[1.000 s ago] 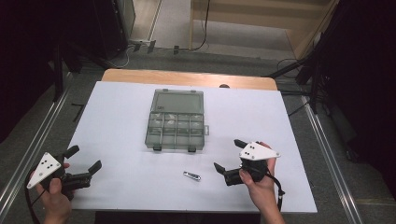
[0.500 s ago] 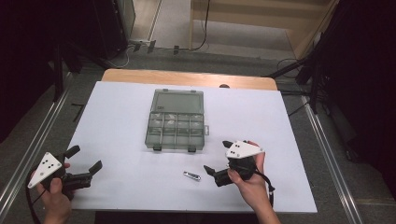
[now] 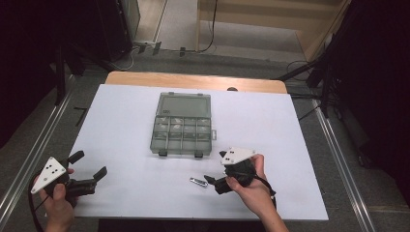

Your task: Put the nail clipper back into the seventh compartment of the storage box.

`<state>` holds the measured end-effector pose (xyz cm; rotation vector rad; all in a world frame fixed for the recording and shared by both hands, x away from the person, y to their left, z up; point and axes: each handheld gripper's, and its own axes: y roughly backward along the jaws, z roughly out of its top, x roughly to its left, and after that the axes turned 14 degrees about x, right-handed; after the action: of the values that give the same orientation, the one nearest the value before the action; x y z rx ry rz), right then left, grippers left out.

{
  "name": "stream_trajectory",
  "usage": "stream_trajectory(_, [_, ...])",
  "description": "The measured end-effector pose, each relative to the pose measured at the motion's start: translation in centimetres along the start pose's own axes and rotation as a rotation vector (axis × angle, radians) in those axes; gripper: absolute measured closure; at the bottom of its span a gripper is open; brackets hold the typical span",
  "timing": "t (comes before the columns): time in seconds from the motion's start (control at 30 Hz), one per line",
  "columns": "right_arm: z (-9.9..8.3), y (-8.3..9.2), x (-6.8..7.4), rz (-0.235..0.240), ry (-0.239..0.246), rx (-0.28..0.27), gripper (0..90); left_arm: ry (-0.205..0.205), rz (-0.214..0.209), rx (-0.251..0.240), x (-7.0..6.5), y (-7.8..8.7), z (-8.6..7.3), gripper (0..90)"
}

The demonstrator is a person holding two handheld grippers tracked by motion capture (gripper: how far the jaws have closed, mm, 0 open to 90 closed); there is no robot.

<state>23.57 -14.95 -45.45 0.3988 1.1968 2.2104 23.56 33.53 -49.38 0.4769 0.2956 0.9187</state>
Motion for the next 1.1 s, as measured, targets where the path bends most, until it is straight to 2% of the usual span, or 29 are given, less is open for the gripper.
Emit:
stream_trajectory(0.03, [0.1, -0.3, 0.0, 0.012, 0.004, 0.023, 13.4, 0.000, -0.001, 0.003, 0.0, 0.0, 0.0, 0.0])
stream_trajectory(0.13, [0.2, -0.6, 0.1, 0.025, 0.009, 0.040, 14.4, -0.004, -0.002, 0.005, 0.0, 0.0, 0.0, 0.0])
stream_trajectory(0.23, [0.4, -1.1, 0.3, 0.055, 0.017, 0.087, 18.5, -0.005, -0.003, 0.006, 0.0, 0.0, 0.0, 0.0])
stream_trajectory(0.33, [0.5, -1.4, 0.3, 0.068, 0.020, 0.110, 20.6, -0.006, -0.004, 0.008, 0.0, 0.0, 0.0, 0.0])
stream_trajectory(0.4, [0.5, -1.6, 0.3, 0.080, 0.012, 0.129, 22.7, -0.006, -0.005, 0.008, 0.0, 0.0, 0.0, 0.0])
stream_trajectory(0.47, [0.6, -1.9, 0.3, 0.098, -0.018, 0.149, 23.7, -0.005, -0.005, 0.009, -0.1, -0.1, 0.0, 0.0])
stream_trajectory(0.5, [0.6, -1.9, 0.3, 0.098, -0.018, 0.149, 23.7, -0.006, -0.005, 0.010, 0.0, -0.1, 0.0, 0.0])
stream_trajectory(0.6, [0.7, -2.2, 0.3, 0.138, -0.031, 0.169, 23.5, -0.008, -0.005, 0.011, 0.0, -0.1, 0.0, 0.0])
stream_trajectory(0.67, [0.7, -2.4, 0.5, 0.136, -0.024, 0.184, 23.5, -0.008, -0.005, 0.013, -0.1, -0.1, 0.0, 0.0])
stream_trajectory(0.7, [0.7, -2.6, 0.6, 0.159, -0.033, 0.195, 26.4, -0.008, -0.005, 0.013, -0.1, -0.1, 0.0, 0.0])
stream_trajectory(0.77, [0.7, -2.7, 0.7, 0.161, -0.036, 0.196, 29.5, -0.007, -0.005, 0.013, -0.1, -0.1, 0.0, 0.0])
stream_trajectory(0.87, [0.7, -3.1, 0.9, 0.151, -0.044, 0.215, 40.0, -0.007, -0.005, 0.014, -0.1, -0.1, 0.0, 0.0])
stream_trajectory(0.9, [0.7, -3.1, 0.9, 0.151, -0.044, 0.215, 40.0, -0.007, -0.005, 0.014, -0.1, -0.1, 0.0, 0.0])
stream_trajectory(0.93, [0.7, -3.4, 1.2, 0.116, -0.028, 0.238, 46.4, -0.007, -0.006, 0.014, -0.1, -0.1, 0.0, 0.0])
stream_trajectory(0.97, [0.7, -3.4, 1.2, 0.116, -0.028, 0.238, 46.4, -0.007, -0.006, 0.014, -0.1, -0.1, 0.0, 0.0])
stream_trajectory(1.1, [0.5, -3.6, 1.1, 0.125, -0.049, 0.244, 56.4, -0.007, -0.006, 0.015, -0.1, -0.1, 0.0, 0.0])
